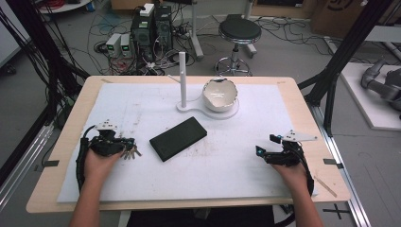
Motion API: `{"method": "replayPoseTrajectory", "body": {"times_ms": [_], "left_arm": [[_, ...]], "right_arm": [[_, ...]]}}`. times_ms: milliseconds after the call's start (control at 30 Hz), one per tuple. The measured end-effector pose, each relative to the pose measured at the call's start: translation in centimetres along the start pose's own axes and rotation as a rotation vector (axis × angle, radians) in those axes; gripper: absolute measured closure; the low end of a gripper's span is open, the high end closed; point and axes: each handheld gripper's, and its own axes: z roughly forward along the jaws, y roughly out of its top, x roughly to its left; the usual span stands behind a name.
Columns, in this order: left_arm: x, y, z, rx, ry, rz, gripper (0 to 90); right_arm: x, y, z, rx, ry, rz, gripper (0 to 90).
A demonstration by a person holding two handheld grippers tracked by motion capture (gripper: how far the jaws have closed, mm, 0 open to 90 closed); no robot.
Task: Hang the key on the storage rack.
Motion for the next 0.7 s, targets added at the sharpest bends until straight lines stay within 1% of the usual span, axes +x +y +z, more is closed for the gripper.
{"method": "replayPoseTrajectory", "body": {"times_ms": [67,133,233,267,300,433,467,500,533,600,667,700], "left_arm": [[-0.1,0.1,-0.2,-0.006,0.004,0.001,87.9],[-0.2,0.3,-0.4,-0.004,0.008,0.016,88.0],[-0.6,0.7,-0.8,-0.019,0.005,0.038,88.0],[-0.9,1.0,-1.1,-0.031,-0.005,0.042,88.1],[-1.1,1.2,-1.3,-0.037,-0.008,0.052,88.1],[-2.3,2.4,-2.5,-0.086,-0.015,0.092,88.1],[-2.3,2.4,-2.5,-0.086,-0.015,0.092,88.1],[-3.0,3.1,-3.3,-0.108,-0.024,0.118,88.1],[-3.3,3.5,-3.6,-0.125,-0.025,0.125,88.1],[-4.1,4.4,-4.4,-0.144,-0.036,0.144,88.1],[-5.0,5.5,-5.0,-0.172,-0.06,0.154,88.1],[-5.4,6.1,-5.1,-0.181,-0.08,0.165,88.1]], "right_arm": [[0.0,0.0,0.0,0.002,-0.001,0.0,16.2],[0.0,0.0,0.0,0.0,-0.002,-0.002,16.2],[0.0,0.0,0.0,0.002,-0.002,-0.001,16.3],[0.0,0.0,0.0,0.001,-0.003,0.0,16.3],[0.0,-0.1,0.0,0.002,-0.002,0.004,16.3],[0.0,0.0,0.0,0.002,-0.003,0.005,16.3],[0.0,0.0,0.0,0.001,-0.003,0.002,16.3],[0.0,0.0,0.0,-0.001,-0.001,0.002,16.3],[0.0,0.1,0.0,-0.003,0.0,0.003,16.3],[0.0,0.1,0.0,-0.008,-0.001,0.005,16.3],[0.0,0.2,-0.1,-0.015,-0.001,0.01,16.3],[0.0,0.3,-0.1,-0.016,0.0,0.01,16.3]]}}
